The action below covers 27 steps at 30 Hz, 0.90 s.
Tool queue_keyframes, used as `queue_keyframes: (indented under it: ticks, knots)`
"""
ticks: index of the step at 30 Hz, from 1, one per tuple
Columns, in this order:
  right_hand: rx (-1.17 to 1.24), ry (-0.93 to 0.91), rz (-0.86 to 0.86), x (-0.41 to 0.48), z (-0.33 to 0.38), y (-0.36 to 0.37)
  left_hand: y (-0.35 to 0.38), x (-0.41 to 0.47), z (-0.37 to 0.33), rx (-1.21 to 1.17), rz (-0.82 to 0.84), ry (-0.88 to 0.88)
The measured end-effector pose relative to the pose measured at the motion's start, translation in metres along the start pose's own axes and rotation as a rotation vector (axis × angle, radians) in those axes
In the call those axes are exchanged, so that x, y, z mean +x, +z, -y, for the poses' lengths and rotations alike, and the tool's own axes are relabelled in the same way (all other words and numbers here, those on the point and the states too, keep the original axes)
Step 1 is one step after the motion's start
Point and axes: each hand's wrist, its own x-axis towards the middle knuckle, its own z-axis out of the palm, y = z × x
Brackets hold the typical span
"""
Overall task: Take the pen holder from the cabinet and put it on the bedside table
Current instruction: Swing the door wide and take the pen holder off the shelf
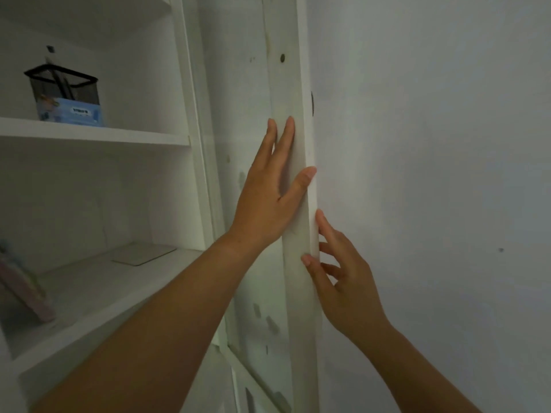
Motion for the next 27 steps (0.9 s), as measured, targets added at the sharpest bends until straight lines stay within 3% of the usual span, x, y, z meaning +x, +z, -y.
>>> queue_keyframes:
  ticks: [5,14,27]
  knots:
    - [-0.027,0.017,-0.003,0.009,-0.023,-0.017,0.033,0.011,0.000,0.056,-0.059,-0.008]
    - [-0.147,0.045,-0.107,0.010,-0.061,-0.024,0.061,0.009,0.048,0.174,0.045,0.156]
    - [-0.360,0.023,-0.178,0.012,-0.114,-0.032,0.109,0.033,0.077,0.228,0.036,0.233]
